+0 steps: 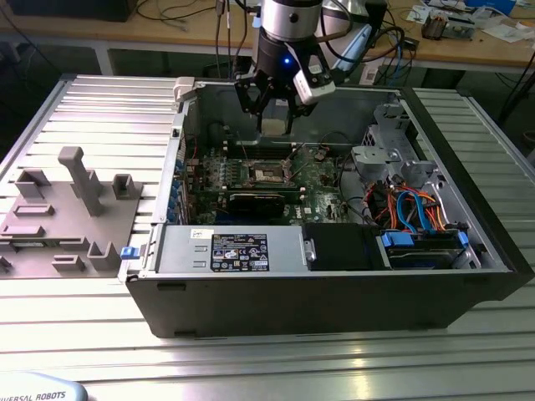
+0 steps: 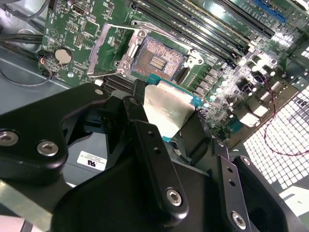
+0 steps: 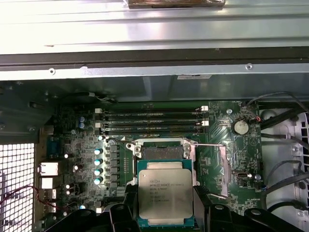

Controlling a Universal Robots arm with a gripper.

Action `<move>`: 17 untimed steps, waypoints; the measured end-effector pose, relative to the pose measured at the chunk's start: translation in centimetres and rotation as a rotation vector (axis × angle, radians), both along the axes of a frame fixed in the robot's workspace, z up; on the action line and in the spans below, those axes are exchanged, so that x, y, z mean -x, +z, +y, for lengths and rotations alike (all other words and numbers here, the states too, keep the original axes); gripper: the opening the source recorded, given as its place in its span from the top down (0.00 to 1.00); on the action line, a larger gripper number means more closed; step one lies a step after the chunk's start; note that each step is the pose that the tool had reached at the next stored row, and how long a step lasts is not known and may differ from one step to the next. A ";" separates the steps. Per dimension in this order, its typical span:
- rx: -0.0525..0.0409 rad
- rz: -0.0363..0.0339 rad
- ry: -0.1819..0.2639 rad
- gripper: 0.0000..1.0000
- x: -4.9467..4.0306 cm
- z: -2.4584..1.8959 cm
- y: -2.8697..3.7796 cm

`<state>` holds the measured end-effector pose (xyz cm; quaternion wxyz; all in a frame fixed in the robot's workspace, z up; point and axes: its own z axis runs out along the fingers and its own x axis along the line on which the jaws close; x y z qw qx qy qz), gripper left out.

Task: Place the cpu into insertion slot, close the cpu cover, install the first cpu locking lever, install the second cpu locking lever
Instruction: 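Place the cpu into insertion slot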

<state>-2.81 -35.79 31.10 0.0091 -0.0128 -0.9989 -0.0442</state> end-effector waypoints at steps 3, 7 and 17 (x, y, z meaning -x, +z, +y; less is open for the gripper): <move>0.0000 0.0000 0.000 0.46 0.00 0.00 -0.09; 0.0000 0.0001 0.000 0.46 0.00 0.00 -0.20; 0.0000 0.0000 0.000 0.46 0.00 0.00 -0.46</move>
